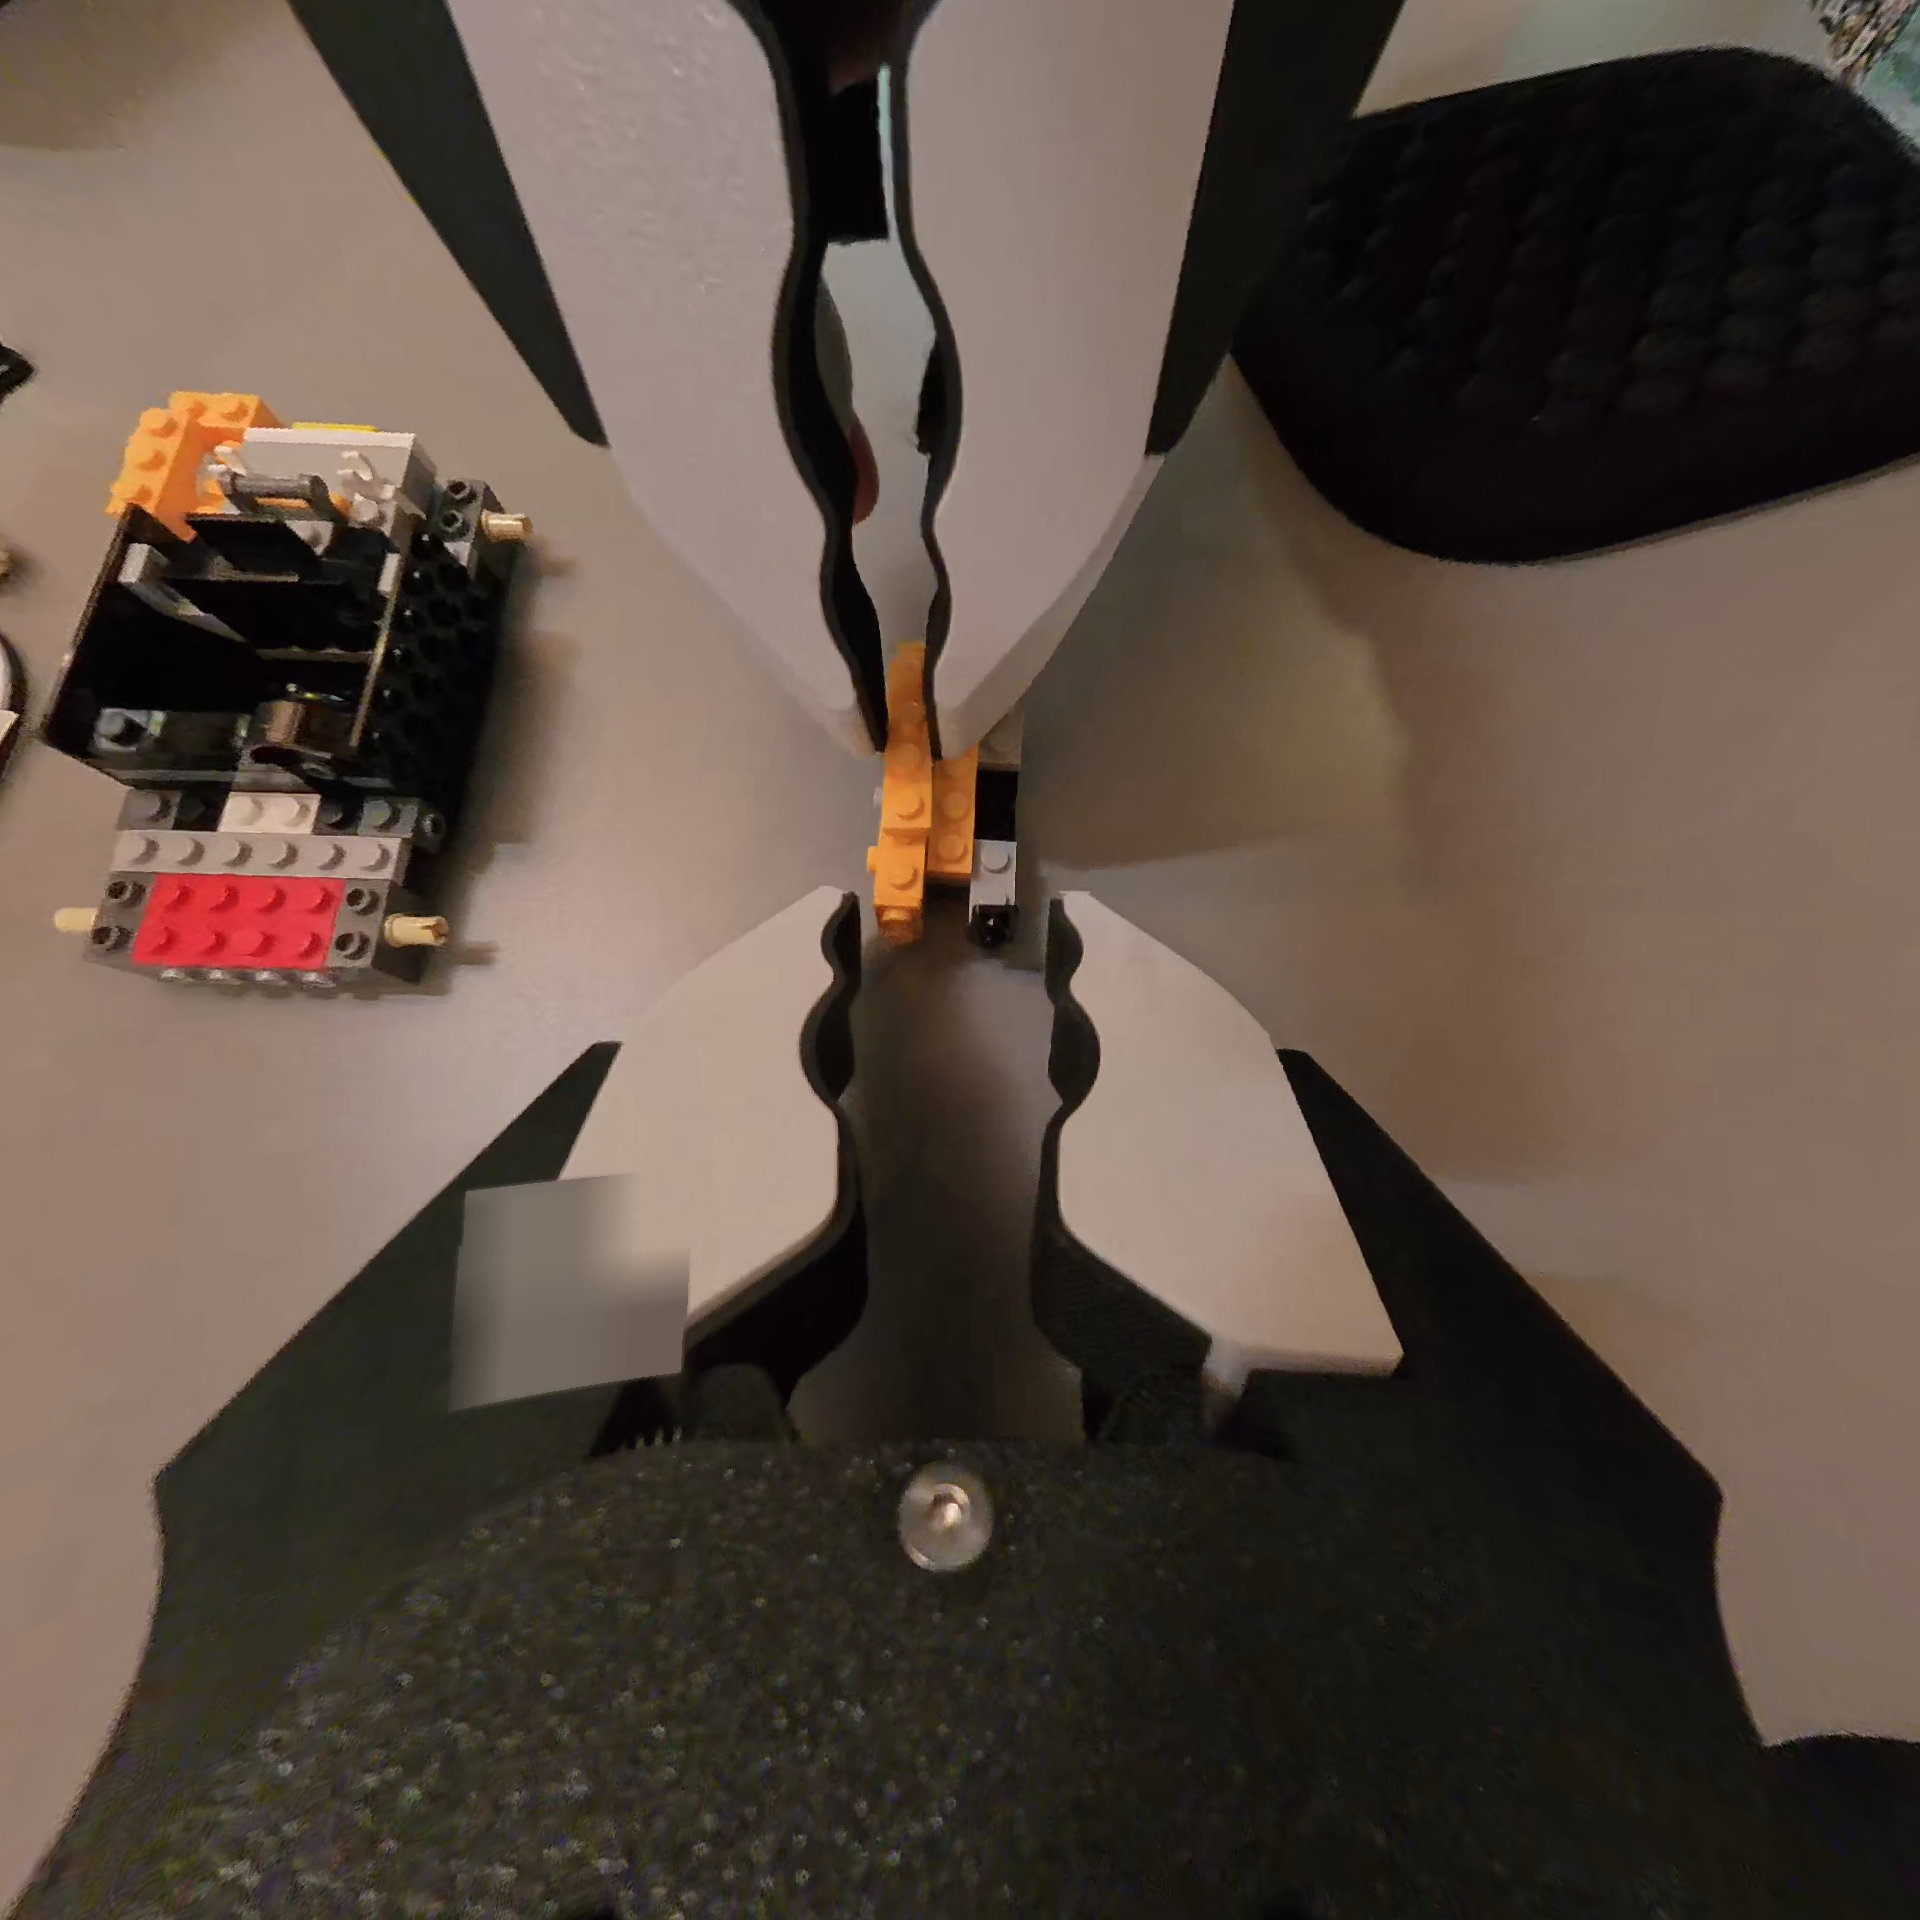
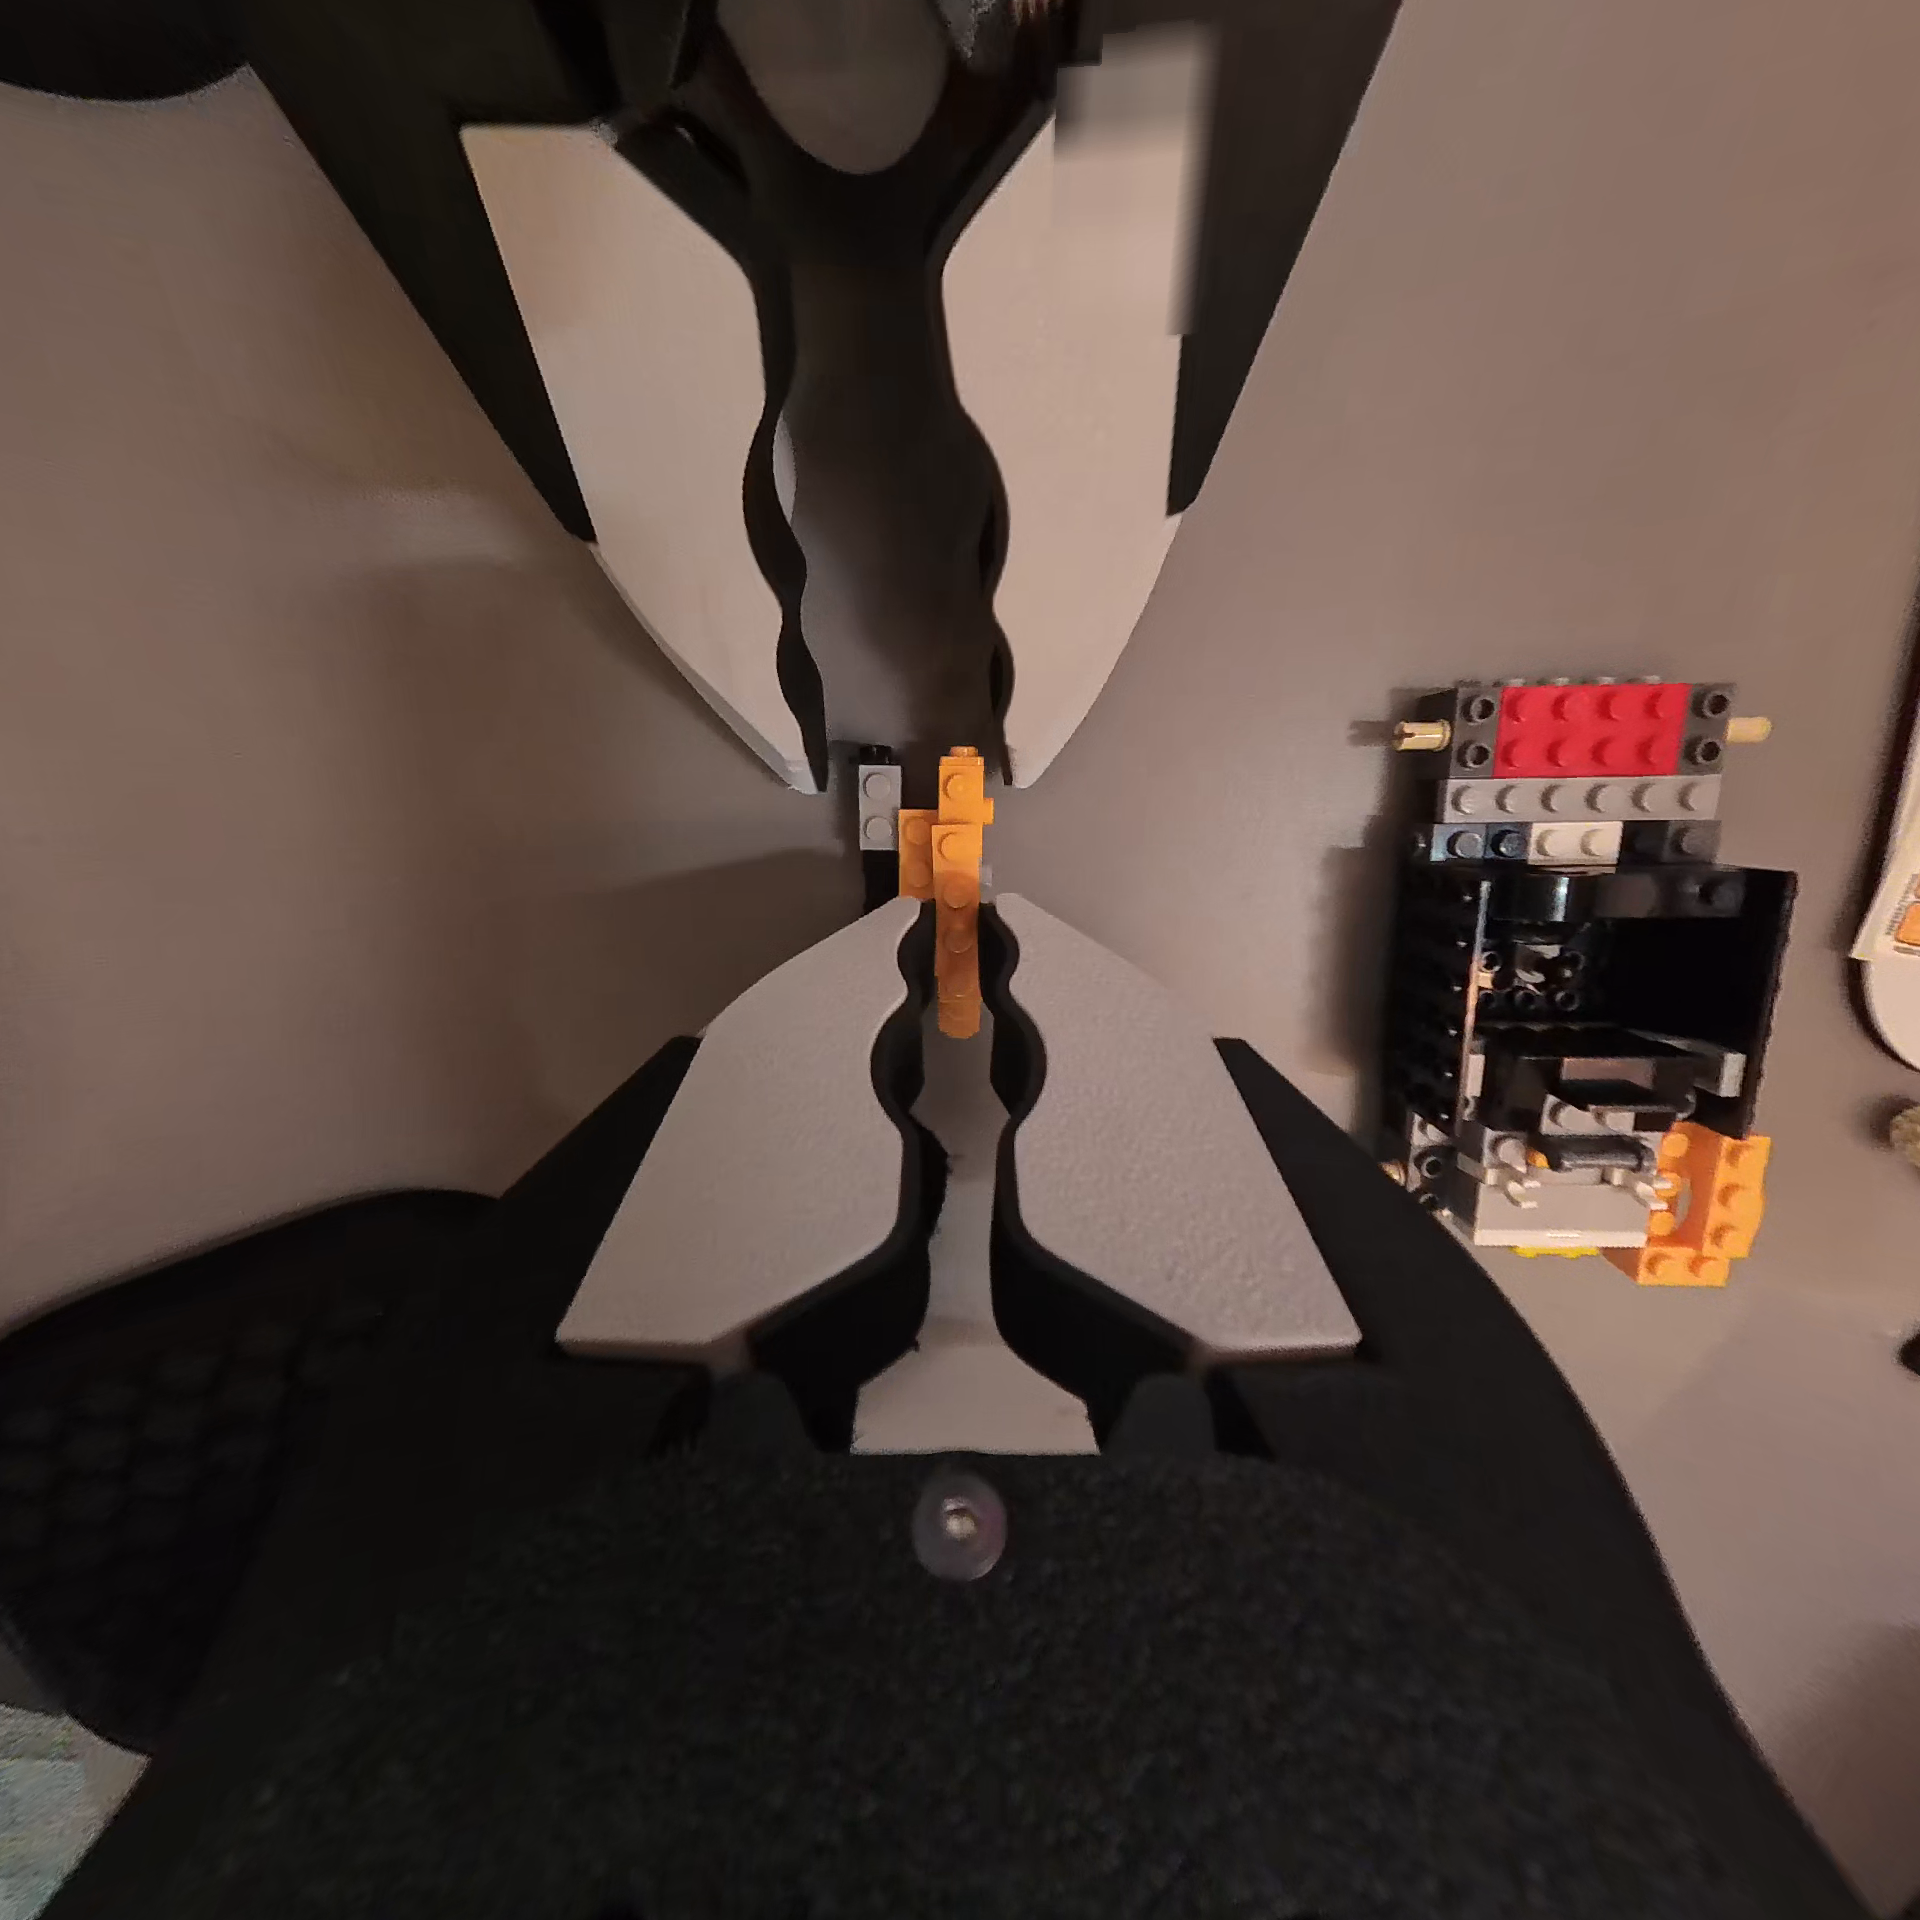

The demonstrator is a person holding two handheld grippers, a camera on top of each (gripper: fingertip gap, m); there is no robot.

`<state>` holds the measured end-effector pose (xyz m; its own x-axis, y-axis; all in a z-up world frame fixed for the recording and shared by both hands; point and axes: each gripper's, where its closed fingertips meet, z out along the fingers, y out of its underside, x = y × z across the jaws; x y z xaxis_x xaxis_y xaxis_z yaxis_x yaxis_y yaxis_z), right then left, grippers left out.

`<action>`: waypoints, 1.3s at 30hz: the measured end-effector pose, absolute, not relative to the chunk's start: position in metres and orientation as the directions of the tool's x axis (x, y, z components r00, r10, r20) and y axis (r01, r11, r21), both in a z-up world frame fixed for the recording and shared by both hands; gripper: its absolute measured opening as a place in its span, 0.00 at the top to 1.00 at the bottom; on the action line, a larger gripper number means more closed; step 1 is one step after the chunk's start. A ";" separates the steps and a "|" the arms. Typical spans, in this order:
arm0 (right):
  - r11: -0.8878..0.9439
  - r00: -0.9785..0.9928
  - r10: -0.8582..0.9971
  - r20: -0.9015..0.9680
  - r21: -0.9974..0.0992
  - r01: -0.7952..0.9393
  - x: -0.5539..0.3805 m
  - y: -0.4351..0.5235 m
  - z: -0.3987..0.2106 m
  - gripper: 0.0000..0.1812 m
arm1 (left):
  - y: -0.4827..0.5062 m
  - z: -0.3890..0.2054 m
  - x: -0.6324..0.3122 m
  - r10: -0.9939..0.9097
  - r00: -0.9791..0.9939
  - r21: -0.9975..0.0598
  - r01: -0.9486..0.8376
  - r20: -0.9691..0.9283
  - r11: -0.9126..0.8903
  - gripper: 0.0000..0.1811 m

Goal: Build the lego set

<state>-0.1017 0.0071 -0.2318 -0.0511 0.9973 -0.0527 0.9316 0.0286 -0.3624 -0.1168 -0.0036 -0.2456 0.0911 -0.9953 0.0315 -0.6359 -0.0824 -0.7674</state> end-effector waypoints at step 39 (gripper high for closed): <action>0.037 -0.056 0.998 -0.041 -0.357 0.933 -0.102 0.004 -0.232 0.95 | -0.001 -0.238 -0.110 -0.992 0.117 -0.804 -0.585 0.041 -0.103 0.83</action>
<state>-0.1017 0.0040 -0.2319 -0.0555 0.9976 -0.0412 0.9334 0.0372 -0.3569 -0.1099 -0.0006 -0.2383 0.1173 -0.9922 0.0411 -0.5853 -0.1025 -0.8043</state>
